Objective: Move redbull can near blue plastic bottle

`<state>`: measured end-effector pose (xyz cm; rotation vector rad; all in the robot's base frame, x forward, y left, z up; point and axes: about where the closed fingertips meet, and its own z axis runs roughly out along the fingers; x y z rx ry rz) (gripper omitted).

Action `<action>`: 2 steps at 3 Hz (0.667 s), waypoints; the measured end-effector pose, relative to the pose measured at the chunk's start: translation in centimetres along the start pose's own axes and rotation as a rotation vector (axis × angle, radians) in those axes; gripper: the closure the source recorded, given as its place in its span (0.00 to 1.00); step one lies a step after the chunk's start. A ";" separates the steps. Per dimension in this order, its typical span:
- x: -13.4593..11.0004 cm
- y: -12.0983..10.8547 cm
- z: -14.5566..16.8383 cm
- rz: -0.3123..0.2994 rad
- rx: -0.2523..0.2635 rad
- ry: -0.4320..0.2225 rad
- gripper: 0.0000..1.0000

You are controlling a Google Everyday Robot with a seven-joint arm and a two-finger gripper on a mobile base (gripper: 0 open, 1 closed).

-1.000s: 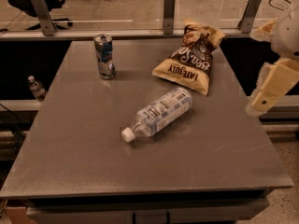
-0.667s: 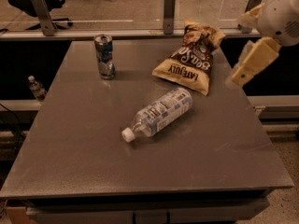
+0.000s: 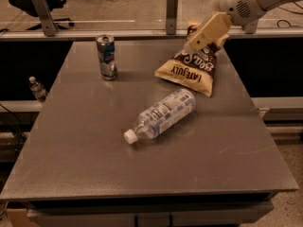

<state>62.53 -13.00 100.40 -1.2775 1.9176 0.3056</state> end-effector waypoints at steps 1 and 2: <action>-0.4 0.0 0.4 0.031 0.000 -0.006 0.00; -0.3 0.3 2.8 0.050 -0.015 -0.012 0.00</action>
Offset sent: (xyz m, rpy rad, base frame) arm 0.0321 0.0390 -0.0379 0.0834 0.0507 -0.0548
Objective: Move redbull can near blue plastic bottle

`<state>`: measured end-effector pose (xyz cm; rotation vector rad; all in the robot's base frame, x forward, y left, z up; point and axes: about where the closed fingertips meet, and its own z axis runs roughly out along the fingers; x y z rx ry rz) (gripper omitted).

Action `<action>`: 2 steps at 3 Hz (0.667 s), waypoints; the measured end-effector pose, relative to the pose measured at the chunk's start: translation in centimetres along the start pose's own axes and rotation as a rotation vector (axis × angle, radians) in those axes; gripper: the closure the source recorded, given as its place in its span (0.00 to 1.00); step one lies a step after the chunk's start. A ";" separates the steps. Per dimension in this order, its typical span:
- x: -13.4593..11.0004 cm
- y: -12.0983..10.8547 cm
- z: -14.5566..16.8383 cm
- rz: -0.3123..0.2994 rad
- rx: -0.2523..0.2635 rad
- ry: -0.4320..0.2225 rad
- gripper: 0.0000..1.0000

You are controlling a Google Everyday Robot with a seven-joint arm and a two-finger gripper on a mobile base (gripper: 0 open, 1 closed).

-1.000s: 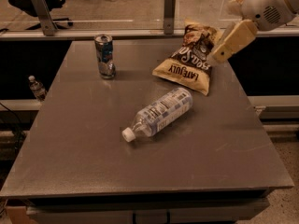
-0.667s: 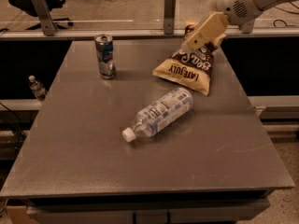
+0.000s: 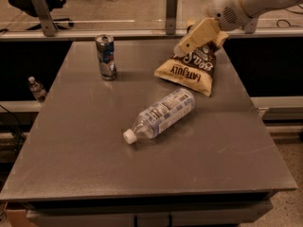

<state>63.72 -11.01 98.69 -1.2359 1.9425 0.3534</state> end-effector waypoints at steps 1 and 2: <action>-2.6 0.6 5.2 -0.014 -0.028 -0.059 0.00; -6.0 1.7 9.7 -0.042 -0.063 -0.137 0.00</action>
Offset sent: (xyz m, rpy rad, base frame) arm 0.0677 0.1687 -0.0236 0.1916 -0.0970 0.1672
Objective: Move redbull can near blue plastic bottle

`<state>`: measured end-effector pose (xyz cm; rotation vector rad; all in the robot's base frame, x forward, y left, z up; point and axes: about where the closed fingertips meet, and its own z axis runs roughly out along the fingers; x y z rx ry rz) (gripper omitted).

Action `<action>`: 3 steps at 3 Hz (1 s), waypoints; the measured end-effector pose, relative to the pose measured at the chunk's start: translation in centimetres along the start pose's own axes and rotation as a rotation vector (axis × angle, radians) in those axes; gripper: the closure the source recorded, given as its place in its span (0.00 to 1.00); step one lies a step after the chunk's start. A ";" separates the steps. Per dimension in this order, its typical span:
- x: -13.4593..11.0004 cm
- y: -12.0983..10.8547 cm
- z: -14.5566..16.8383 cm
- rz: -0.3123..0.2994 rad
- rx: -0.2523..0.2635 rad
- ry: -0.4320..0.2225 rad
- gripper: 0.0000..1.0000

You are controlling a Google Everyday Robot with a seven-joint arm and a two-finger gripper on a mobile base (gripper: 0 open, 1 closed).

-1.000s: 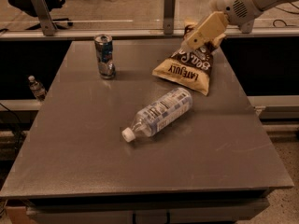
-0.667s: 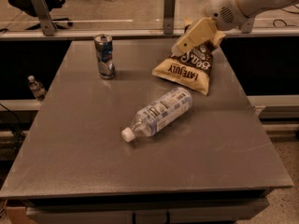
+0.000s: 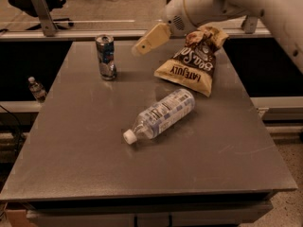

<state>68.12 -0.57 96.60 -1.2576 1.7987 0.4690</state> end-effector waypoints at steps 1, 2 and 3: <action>-2.3 1.1 3.6 -0.026 -0.045 -0.040 0.00; -3.4 2.9 6.8 -0.047 -0.105 -0.033 0.00; -3.7 4.2 8.7 -0.058 -0.137 -0.022 0.00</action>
Offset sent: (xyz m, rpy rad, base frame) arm 0.0059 0.1139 -0.0250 0.0094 0.0345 0.1771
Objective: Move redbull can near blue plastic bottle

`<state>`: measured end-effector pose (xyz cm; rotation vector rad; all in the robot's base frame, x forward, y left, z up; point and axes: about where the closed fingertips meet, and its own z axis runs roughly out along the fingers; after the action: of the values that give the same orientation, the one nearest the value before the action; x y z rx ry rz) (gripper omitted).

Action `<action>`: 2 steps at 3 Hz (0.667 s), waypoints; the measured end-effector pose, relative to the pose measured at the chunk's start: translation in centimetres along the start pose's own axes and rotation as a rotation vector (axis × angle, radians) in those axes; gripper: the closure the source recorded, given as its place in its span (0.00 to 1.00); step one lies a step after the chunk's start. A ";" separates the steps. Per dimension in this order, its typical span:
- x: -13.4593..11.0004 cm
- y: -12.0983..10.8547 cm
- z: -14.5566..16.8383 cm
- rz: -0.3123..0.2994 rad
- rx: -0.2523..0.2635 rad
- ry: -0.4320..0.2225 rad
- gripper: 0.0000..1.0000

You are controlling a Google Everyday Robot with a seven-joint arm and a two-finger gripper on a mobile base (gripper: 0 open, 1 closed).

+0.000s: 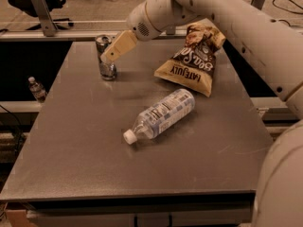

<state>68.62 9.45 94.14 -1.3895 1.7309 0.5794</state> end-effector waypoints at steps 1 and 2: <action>-0.3 0.5 1.7 -0.008 -0.025 0.008 0.00; -0.5 0.9 2.7 -0.013 -0.041 0.012 0.16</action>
Offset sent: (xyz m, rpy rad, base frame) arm 0.0018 0.0337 -0.0130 -0.0172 0.0200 0.0508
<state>68.66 12.05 92.99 -1.4341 1.7267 0.6041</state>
